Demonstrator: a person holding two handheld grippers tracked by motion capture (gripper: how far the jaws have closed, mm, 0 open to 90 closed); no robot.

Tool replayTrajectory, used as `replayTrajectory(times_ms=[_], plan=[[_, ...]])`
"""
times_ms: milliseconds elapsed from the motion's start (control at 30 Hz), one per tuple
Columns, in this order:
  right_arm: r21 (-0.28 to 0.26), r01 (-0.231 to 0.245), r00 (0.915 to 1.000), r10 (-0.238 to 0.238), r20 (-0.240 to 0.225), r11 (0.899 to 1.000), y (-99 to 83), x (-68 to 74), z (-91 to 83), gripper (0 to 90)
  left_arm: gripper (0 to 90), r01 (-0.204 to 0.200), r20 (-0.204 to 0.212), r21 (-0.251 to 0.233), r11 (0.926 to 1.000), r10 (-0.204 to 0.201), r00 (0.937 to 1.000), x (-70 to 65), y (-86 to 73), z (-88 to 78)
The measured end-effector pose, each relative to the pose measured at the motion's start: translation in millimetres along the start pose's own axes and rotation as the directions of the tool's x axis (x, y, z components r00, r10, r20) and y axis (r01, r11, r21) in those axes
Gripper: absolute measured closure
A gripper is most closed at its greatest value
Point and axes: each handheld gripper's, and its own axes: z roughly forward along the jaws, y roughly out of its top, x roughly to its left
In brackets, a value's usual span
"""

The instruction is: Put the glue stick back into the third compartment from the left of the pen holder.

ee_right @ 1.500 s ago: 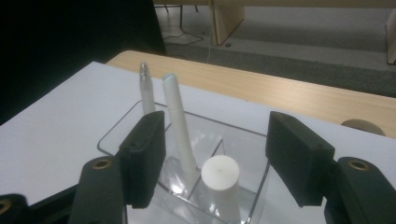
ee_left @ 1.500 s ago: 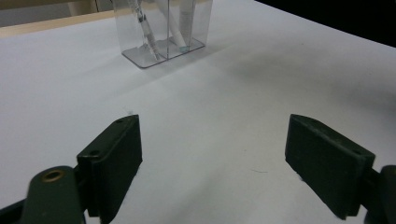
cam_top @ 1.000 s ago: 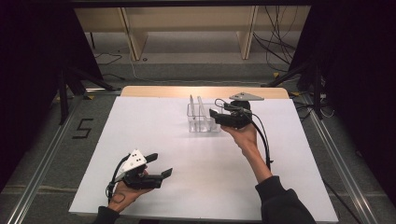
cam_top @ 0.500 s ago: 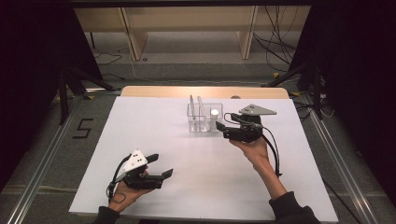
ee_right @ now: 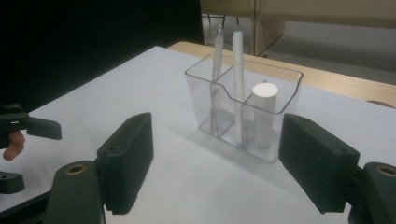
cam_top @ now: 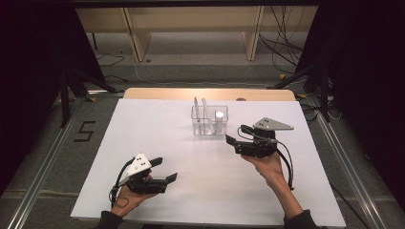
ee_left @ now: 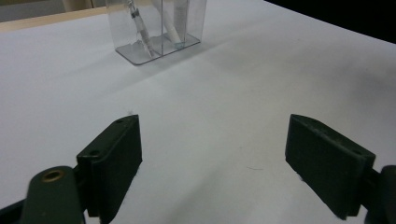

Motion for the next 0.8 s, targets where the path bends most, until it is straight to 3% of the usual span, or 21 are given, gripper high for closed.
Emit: replayTrajectory(times_ms=[300,800], plan=[[-0.006,-0.008,0.9998,0.008,-0.017,1.0,-17.5,3.7,-11.5,25.8,18.2,0.0,0.001,-0.002,1.0,0.0,1.0,-0.4,0.2,-0.2],[-0.041,-0.023,0.9986,0.021,-0.048,0.999,-58.6,13.5,-44.6,24.4,18.2,-0.003,0.001,0.001,1.0,0.003,1.0,-1.2,-0.1,0.8]])
